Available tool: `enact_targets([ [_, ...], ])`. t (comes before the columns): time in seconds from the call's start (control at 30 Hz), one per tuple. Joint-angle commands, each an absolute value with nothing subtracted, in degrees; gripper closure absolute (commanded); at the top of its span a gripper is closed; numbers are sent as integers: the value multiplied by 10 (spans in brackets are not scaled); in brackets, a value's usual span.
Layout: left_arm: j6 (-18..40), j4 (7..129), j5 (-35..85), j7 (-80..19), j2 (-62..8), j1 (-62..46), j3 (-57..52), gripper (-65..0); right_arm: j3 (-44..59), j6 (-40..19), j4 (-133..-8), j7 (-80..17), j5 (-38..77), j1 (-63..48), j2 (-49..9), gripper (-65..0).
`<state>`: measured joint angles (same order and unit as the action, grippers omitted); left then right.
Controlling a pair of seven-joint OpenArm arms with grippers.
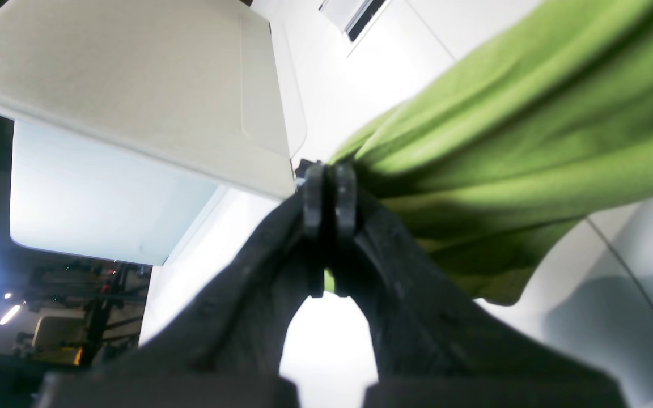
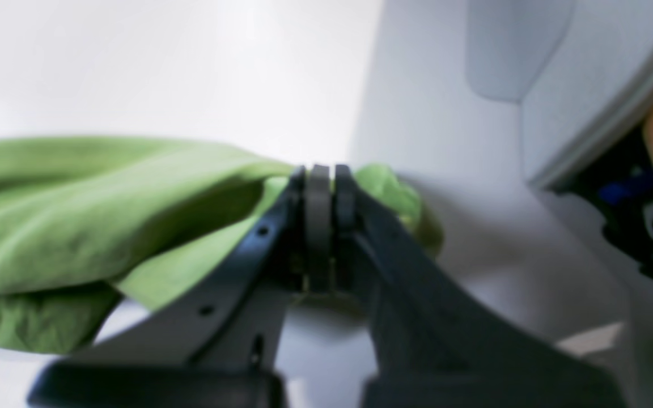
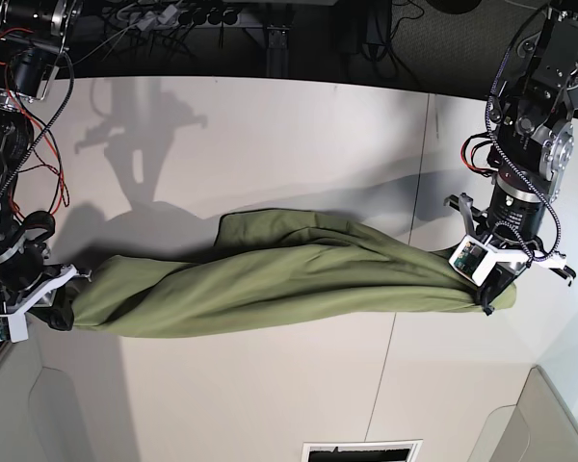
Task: Layout the t-shirt on the table in an organized manner, then fold the t-shirt properly
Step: 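Hold the stretched shirt and lower it onto the table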
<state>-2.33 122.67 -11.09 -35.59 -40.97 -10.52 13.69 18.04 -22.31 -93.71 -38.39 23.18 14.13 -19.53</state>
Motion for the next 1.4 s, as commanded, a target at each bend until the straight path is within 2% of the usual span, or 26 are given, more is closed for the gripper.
enact_targets([
  [0.0,-32,1233,-123,-348,-419,-98,131,0,184,-229,-946,-370,242,154,-203,0],
  [0.13,-8,1192,-106,-291,-419,-93,131,0,177,-229,-925,-342,242,157,-198,0],
  [0.3,23,1035,-54,-241,-393,-23,131,0,133,-229,-833,-272,184,182,-198,0],
  [0.33,27,998,-48,-242,-382,0,131,-6,122,-229,-809,-259,174,191,-198,-44],
  [0.47,56,872,-11,-243,-344,78,131,-165,83,-227,-725,-235,170,233,-198,-277],
  [0.53,61,833,17,-260,-333,103,131,-246,72,-227,-706,-244,169,247,-195,-318],
  [0.63,59,832,50,-337,-332,124,131,-267,72,-227,-715,-288,170,250,-189,-317],
  [0.7,33,866,54,-343,-339,121,131,-266,73,-227,-726,-315,176,249,-189,-316],
  [0.8,28,956,55,-348,-350,100,131,-266,88,-227,-754,-338,176,233,-189,-316],
  [0.97,70,1094,107,-369,-350,21,131,-266,117,-224,-796,-354,208,164,-189,-317],
  [1.23,67,1040,87,-333,-287,-33,131,-267,117,-210,-745,-282,206,111,-181,-317],
  [1.37,81,982,87,-318,-259,-30,131,-267,116,-215,-740,-276,206,111,-150,-317],
])
